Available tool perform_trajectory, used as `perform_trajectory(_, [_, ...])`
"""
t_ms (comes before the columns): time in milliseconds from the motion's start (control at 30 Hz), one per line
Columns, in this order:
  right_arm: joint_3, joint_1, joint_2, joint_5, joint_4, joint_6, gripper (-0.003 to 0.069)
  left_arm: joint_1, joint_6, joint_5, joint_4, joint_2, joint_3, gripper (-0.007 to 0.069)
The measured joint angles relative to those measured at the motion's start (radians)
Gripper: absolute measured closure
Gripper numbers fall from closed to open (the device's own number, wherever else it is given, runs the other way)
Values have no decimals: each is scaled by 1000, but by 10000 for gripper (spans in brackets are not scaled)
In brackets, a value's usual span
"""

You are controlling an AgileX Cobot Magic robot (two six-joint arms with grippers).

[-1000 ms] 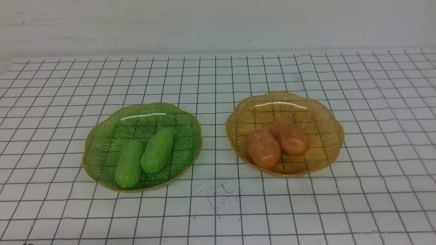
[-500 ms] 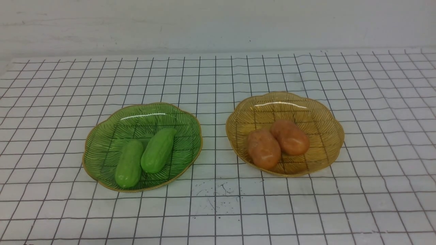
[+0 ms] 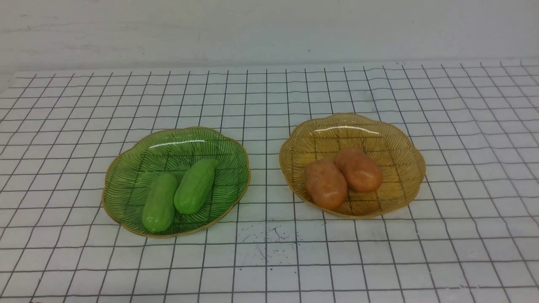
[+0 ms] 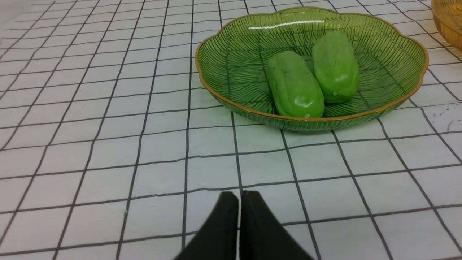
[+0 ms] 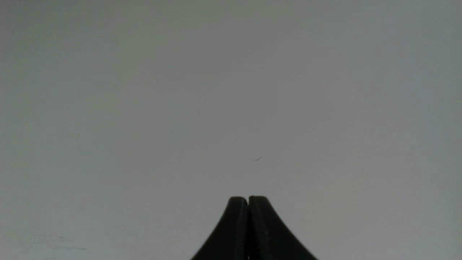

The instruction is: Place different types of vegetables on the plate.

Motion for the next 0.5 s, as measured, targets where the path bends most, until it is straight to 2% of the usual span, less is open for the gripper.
perform_trajectory(167, [76,-36,-1,56,-26,-18,674,0,0,1,0,0,0,632])
perform_trajectory(233, [154,-114,-1,91,-30,-24,674,0,0,1,0,0,0,632])
perform_trajectory(300, [204,-151,-1,105,-34,-27,674,0,0,1,0,0,0,632])
perform_trajectory(333, [266,-209,-1,120,-35,-29,674,0,0,1,0,0,0,632])
perform_trajectory(367, [285,-216,-1,123,-36,-29,674,0,0,1,0,0,0,632])
perform_trajectory(400, [355,-271,-1,136,-37,-30,674,0,0,1,0,0,0,632])
perform_trajectory(500, [401,-317,0,214,-37,-30,674,0,0,1,0,0,0,632])
